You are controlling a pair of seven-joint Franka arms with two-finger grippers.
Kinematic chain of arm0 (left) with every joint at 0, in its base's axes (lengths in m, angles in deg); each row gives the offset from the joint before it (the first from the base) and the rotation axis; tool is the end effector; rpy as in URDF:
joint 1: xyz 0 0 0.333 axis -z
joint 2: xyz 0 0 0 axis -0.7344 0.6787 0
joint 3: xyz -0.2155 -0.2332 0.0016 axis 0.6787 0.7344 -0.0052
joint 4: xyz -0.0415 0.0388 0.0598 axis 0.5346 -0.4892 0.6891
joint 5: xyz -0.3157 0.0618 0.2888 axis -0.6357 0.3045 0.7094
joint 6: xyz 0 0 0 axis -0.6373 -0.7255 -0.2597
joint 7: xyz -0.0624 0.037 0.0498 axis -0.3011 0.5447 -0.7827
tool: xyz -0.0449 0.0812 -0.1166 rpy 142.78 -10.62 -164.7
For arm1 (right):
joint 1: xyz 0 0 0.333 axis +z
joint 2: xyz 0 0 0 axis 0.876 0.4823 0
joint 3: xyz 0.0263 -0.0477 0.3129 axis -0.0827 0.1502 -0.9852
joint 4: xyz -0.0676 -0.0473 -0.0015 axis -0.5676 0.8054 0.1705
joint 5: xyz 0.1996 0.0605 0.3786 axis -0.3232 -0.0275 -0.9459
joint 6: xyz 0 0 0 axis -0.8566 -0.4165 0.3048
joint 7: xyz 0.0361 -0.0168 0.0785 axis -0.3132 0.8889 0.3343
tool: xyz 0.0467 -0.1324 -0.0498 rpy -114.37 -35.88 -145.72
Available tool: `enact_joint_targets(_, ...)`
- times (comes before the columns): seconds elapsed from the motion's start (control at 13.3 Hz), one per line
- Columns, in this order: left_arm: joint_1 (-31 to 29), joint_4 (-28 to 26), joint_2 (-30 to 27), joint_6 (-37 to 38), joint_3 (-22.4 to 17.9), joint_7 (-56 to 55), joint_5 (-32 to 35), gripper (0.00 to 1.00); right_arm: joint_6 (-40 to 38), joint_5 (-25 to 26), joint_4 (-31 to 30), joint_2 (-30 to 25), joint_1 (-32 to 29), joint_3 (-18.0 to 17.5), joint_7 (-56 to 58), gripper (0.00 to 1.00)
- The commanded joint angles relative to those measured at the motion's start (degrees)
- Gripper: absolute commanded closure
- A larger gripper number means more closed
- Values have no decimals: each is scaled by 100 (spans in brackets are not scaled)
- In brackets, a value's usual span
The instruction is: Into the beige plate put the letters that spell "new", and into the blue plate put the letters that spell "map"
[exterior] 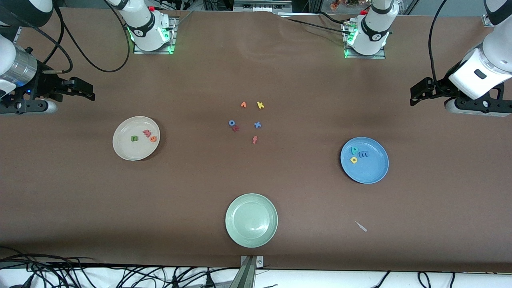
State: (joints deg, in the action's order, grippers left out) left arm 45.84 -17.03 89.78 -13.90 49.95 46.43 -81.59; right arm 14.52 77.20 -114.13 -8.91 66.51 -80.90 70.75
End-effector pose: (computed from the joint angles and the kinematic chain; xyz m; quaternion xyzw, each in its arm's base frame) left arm 0.5919 -0.0543 0.5438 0.9993 -0.0281 -0.0216 0.0082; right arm 0.5877 0.0286 0.5151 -0.9978 -0.0239 0.0619 0.0080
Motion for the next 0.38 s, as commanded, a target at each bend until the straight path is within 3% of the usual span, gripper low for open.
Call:
enact_joint_targets(0.0,-17,192,80,143,29,46,116,0,22,23,-42,-44,-86,-83,1,0)
enact_joint_targets(0.3,-8,192,80,143,38,-50,116,0,13,23,-42,-35,-86,-83,10,0)
